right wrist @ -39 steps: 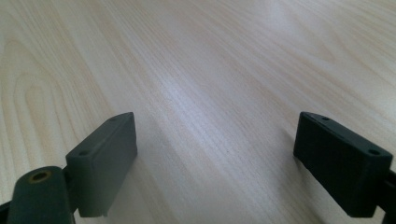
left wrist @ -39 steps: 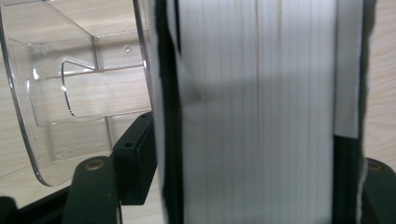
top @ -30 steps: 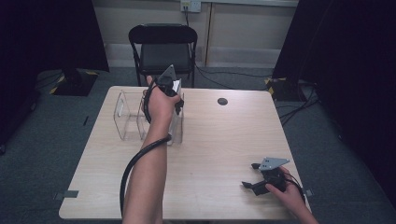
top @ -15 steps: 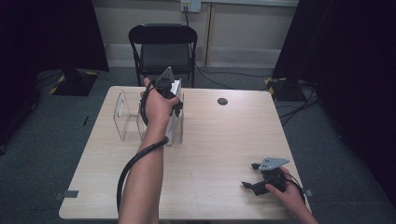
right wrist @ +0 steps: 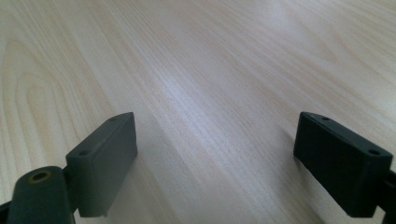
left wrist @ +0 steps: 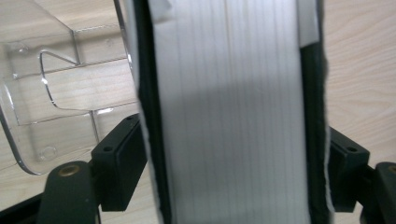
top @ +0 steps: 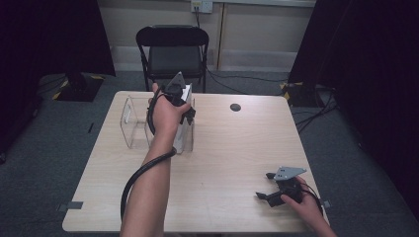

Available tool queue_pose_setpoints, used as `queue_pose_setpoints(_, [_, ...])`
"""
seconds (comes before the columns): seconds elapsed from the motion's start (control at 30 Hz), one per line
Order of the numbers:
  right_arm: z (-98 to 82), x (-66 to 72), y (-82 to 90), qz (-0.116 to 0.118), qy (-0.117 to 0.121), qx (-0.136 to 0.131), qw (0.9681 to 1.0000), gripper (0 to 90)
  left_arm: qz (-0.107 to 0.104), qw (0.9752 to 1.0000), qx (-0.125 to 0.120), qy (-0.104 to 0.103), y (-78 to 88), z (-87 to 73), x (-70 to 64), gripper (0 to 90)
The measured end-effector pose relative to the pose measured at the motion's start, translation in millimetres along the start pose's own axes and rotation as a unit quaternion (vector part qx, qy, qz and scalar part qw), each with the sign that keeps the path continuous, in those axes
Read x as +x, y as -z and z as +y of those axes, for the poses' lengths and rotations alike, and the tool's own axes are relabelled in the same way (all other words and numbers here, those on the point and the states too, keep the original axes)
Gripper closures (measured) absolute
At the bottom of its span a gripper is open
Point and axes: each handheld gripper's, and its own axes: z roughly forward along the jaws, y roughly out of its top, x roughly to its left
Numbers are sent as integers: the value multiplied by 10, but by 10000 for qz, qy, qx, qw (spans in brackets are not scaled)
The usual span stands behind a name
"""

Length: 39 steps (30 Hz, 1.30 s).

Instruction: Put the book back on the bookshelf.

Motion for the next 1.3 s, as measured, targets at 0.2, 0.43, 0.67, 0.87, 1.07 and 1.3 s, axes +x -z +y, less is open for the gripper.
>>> queue_pose_setpoints(0.2, [0, 1, -1, -3, -6, -5, 10000, 127, -18, 10000, -30, -77, 3, -37, 9, 223])
queue_pose_setpoints(0.43, [0, 0, 0, -1, 0, 0, 10000, 127, -42, 9999, -19, -127, 16, -70, 13, 228])
queue_pose_setpoints(0.67, [0, 0, 0, -1, 0, -1, 10000, 127, -90, 9998, -29, -172, -2, -122, 27, 227])
queue_pose_setpoints(0.87, [0, 0, 0, -1, 0, -2, 10000, 127, -134, 9997, -2, -218, -6, -168, 35, 230])
queue_pose_setpoints(1.07, [0, 0, 0, -1, 2, -1, 10000, 127, -245, 9993, -43, -269, 16, -211, 39, 228])
queue_pose_setpoints(1.3, [0, 0, 0, 0, 0, 0, 10000, 127, -281, 9991, -80, -318, 30, -268, 56, 226])
